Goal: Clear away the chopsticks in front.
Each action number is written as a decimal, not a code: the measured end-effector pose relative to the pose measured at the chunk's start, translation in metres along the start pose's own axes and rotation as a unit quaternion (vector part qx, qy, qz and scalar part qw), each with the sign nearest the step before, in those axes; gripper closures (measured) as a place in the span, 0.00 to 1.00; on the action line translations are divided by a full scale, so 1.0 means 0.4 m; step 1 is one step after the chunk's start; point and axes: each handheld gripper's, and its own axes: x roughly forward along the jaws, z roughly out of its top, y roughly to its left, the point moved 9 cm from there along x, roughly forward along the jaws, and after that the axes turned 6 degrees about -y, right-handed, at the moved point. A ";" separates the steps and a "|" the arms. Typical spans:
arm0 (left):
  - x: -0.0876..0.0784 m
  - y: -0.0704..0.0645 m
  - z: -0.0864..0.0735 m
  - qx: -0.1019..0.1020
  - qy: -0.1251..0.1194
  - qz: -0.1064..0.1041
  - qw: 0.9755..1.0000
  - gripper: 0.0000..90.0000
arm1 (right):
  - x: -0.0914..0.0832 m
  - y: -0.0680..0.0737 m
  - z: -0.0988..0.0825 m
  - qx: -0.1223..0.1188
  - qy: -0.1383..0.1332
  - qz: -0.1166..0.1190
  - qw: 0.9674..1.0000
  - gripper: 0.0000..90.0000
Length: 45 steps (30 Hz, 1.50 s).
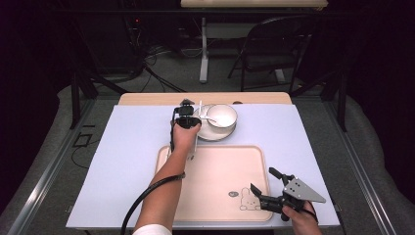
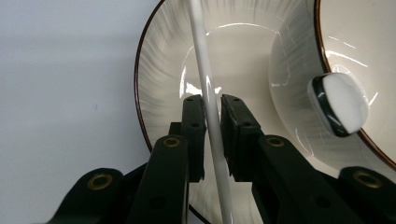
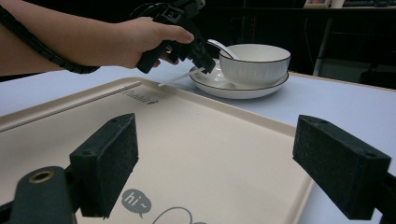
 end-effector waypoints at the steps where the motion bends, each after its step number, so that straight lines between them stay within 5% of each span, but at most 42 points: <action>1: 0.001 0.000 -0.001 -0.002 0.001 0.000 1.000 0.88 | 0.000 0.000 0.000 0.000 0.000 0.000 1.000 0.15; 13: 0.004 0.006 -0.007 -0.047 0.024 -0.010 0.999 0.94 | 0.000 0.000 0.000 0.001 0.001 0.000 1.000 0.15; 22: -0.025 0.019 0.006 -0.069 0.014 -0.024 0.997 0.94 | 0.000 0.000 0.000 0.001 0.001 0.000 1.000 0.15; 45: -0.232 0.101 0.017 -0.077 -0.038 -0.039 0.996 0.94 | 0.004 0.001 0.000 -0.001 0.002 0.002 1.000 0.15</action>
